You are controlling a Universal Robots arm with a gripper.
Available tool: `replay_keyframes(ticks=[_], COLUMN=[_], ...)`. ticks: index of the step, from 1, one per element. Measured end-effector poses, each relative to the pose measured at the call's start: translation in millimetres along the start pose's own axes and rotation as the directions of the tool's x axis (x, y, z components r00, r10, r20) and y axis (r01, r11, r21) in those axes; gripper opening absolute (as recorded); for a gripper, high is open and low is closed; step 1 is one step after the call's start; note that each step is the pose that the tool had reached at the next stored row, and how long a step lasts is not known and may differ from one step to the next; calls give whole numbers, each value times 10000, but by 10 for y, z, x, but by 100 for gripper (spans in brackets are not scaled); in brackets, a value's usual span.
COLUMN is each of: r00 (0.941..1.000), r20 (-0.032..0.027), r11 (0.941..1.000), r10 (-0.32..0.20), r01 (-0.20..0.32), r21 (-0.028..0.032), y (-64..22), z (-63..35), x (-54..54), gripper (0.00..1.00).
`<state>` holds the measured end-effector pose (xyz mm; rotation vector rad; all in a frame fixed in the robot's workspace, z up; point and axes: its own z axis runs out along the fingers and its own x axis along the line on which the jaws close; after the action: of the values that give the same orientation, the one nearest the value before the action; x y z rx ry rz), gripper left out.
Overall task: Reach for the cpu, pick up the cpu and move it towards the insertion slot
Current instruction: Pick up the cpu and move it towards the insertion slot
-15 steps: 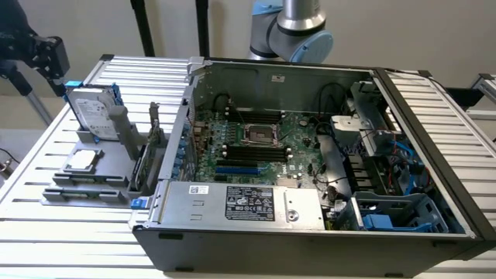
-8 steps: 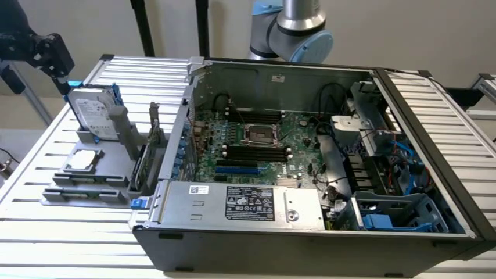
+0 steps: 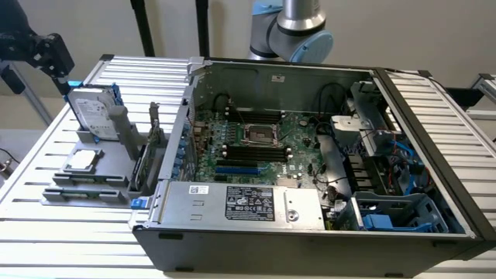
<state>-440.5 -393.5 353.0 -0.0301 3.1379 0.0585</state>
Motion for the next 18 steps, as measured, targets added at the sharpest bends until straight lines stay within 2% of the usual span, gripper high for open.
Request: replay_keyframes(ticks=[9,18], r00=[10000,10000], r20=[-1,1], r11=[10000,10000], r10=[0,0], r01=[0,0], r21=[1,0], y=[0,-6], z=[1,161], x=[0,0], gripper=[83,83])
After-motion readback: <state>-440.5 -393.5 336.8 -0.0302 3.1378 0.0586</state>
